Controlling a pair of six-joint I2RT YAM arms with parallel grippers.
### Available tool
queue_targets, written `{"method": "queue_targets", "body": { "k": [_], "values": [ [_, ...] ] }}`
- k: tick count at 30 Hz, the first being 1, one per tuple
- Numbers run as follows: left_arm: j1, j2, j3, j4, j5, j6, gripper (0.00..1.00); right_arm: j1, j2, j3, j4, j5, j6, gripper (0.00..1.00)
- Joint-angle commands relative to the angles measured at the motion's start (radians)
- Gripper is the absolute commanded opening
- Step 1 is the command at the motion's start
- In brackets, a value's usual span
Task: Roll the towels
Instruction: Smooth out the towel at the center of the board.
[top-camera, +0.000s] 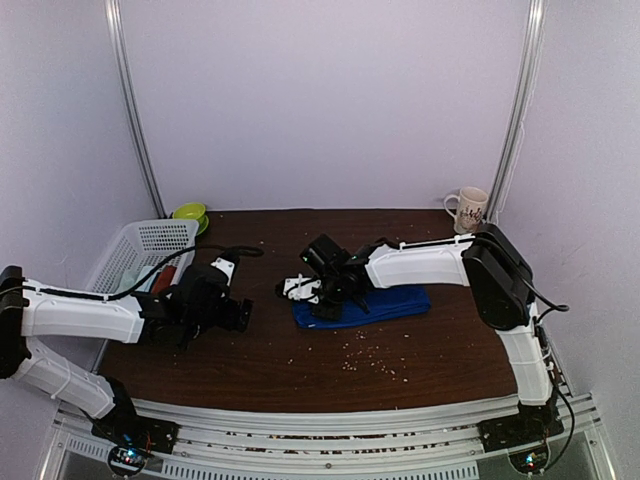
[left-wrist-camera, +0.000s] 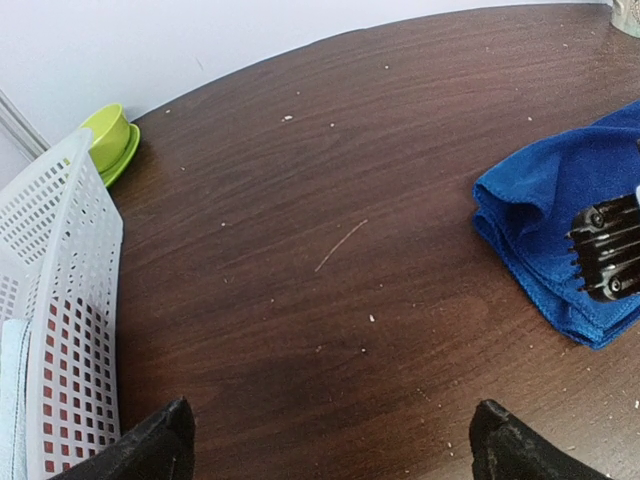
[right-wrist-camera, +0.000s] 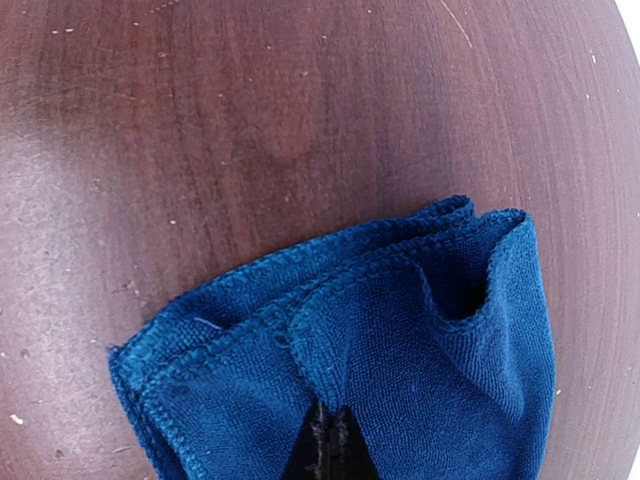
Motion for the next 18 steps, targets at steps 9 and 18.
{"method": "queue_targets", "body": {
  "k": [9, 18],
  "values": [
    [0.000, 0.006, 0.002, 0.044, -0.012, 0.004, 0.98, 0.006, -0.133, -0.008, -0.026, -0.072, -0.017, 0.00],
    [0.000, 0.010, 0.006, 0.041, -0.014, 0.010, 0.98, 0.006, -0.137, -0.024, -0.126, -0.141, -0.101, 0.00]
  ]
}}
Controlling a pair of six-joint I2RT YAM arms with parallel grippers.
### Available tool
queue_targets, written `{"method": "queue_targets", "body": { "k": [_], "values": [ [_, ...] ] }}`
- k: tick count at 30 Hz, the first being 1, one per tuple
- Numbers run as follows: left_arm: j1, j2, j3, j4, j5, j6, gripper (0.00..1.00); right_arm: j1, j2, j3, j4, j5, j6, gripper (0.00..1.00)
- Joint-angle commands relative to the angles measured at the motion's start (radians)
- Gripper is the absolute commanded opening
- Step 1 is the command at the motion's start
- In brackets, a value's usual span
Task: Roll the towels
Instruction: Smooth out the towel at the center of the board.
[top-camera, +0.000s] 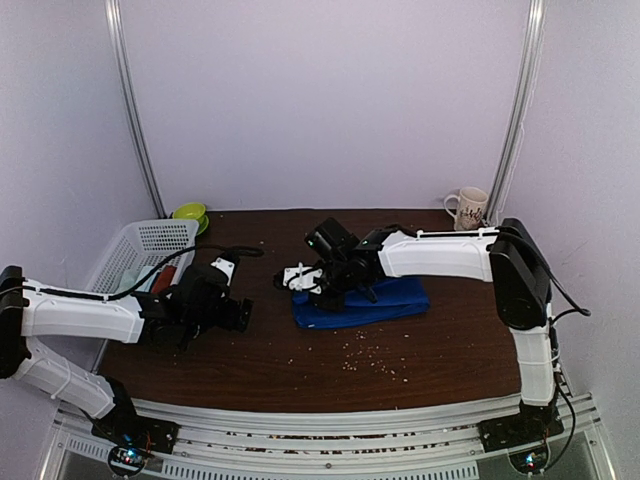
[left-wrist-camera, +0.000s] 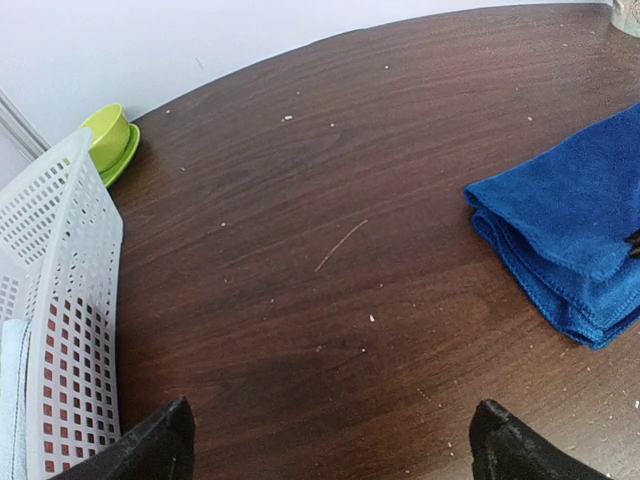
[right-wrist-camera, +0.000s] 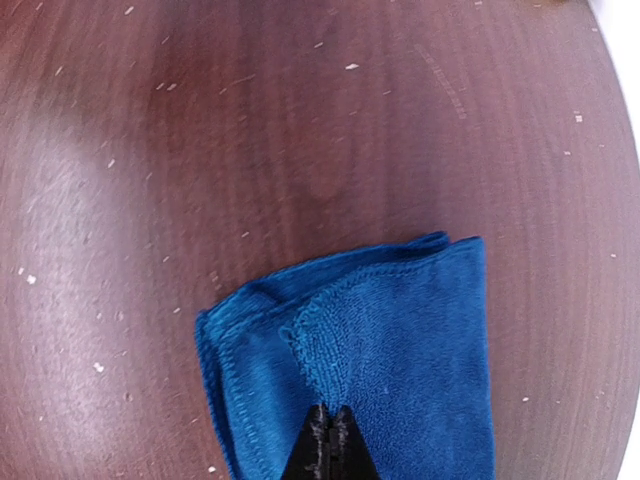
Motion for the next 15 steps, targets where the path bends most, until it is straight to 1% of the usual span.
{"method": "queue_targets", "body": {
  "k": [1, 15],
  "values": [
    [-0.001, 0.010, 0.006, 0.040, -0.013, 0.010, 0.98, 0.005, -0.025, -0.018, -0.083, -0.051, -0.055, 0.00],
    [0.000, 0.028, 0.013, 0.038, -0.014, 0.010, 0.98, 0.016, 0.025, -0.002, -0.135, -0.098, -0.080, 0.00]
  ]
}}
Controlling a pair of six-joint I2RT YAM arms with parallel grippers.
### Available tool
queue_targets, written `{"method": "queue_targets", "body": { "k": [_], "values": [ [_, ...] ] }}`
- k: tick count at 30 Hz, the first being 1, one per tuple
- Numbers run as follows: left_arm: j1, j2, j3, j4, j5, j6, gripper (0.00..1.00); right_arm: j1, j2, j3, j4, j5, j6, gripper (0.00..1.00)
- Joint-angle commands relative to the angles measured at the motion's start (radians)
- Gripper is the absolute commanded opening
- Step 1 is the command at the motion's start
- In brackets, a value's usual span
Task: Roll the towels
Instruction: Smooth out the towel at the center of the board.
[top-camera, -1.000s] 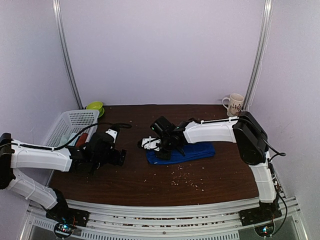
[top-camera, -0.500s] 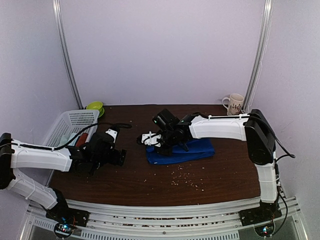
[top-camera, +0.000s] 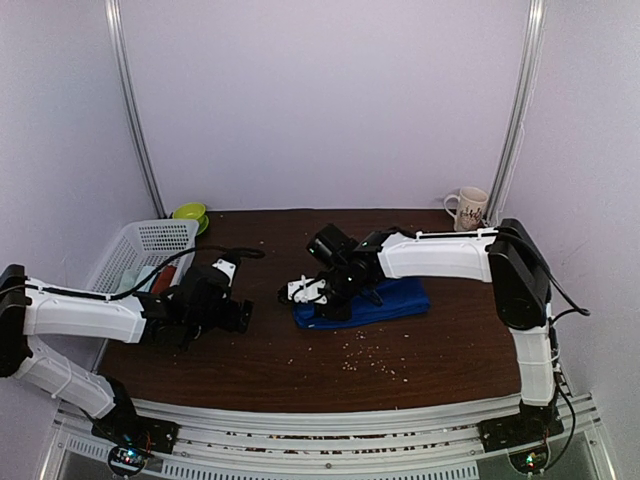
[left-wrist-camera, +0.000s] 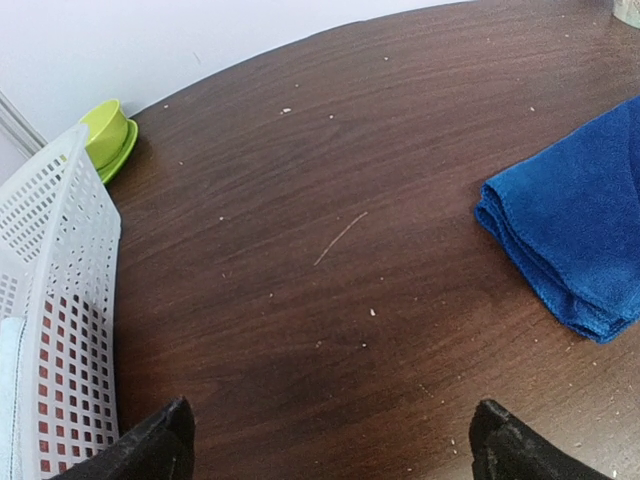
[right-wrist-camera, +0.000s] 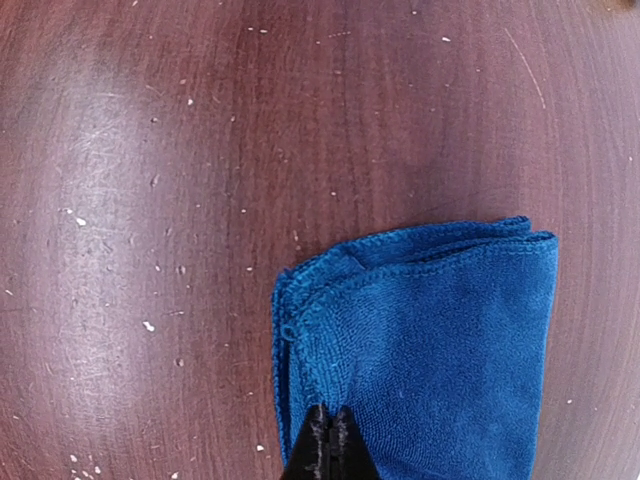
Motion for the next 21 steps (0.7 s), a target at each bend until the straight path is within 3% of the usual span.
{"method": "queue_targets", "body": {
  "k": [1, 4, 7, 12, 16, 21],
  "values": [
    [0.000, 0.017, 0.012, 0.038, -0.013, 0.008, 0.98, 0.017, 0.029, 0.011, -0.027, -0.031, -0.007, 0.00],
    [0.000, 0.024, 0.014, 0.038, -0.016, 0.006, 0.98, 0.021, 0.043, 0.034, -0.037, -0.033, 0.002, 0.04],
    [-0.001, 0.036, 0.020, 0.036, -0.028, 0.003, 0.98, 0.022, 0.031, 0.064, -0.073, -0.045, 0.007, 0.30],
    [0.000, 0.071, 0.088, -0.009, -0.014, -0.031, 0.98, -0.005, -0.122, -0.020, -0.041, 0.014, -0.019, 0.50],
    [0.000, 0.114, 0.204, -0.024, 0.030, -0.022, 0.98, -0.084, -0.267, -0.139, -0.016, 0.039, -0.020, 0.51],
    [-0.001, 0.292, 0.439, -0.058, 0.094, 0.027, 0.98, -0.223, -0.406, -0.327, 0.048, 0.042, -0.020, 0.49]
  ]
}}
